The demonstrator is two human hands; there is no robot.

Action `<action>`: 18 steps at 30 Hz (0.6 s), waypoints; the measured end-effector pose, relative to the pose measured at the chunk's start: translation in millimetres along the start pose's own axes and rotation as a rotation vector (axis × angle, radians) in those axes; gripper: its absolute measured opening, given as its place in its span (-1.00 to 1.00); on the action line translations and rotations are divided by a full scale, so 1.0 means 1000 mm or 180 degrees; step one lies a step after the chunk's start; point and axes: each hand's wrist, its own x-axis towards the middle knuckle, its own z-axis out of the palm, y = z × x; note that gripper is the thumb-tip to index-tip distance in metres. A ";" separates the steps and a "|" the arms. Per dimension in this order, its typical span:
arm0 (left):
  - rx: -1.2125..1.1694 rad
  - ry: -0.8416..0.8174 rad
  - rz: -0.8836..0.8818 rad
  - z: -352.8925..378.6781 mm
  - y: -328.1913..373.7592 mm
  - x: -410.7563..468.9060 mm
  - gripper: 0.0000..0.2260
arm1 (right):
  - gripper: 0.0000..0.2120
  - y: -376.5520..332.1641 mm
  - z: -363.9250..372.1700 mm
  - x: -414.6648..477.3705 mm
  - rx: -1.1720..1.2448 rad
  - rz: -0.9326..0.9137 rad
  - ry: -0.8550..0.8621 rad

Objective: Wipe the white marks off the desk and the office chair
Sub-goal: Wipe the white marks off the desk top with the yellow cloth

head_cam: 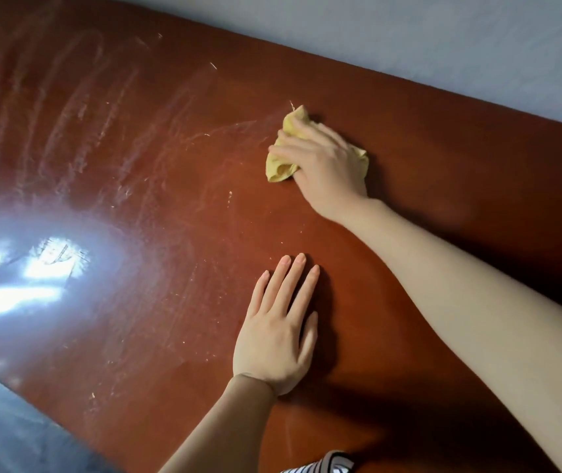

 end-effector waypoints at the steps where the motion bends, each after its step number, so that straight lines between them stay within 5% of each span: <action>1: 0.0011 0.0001 0.0009 0.000 0.000 0.000 -0.51 | -0.58 -0.005 0.000 -0.009 0.0073 -0.0123 -0.0078; 10: 0.0050 0.0042 -0.0007 0.000 0.002 -0.002 -0.53 | -0.59 -0.016 -0.016 -0.122 0.0189 -0.0046 0.0011; 18: -0.0045 0.0094 0.0049 -0.001 0.005 -0.001 -0.52 | -0.59 0.041 -0.051 -0.208 -0.0364 0.0903 0.0672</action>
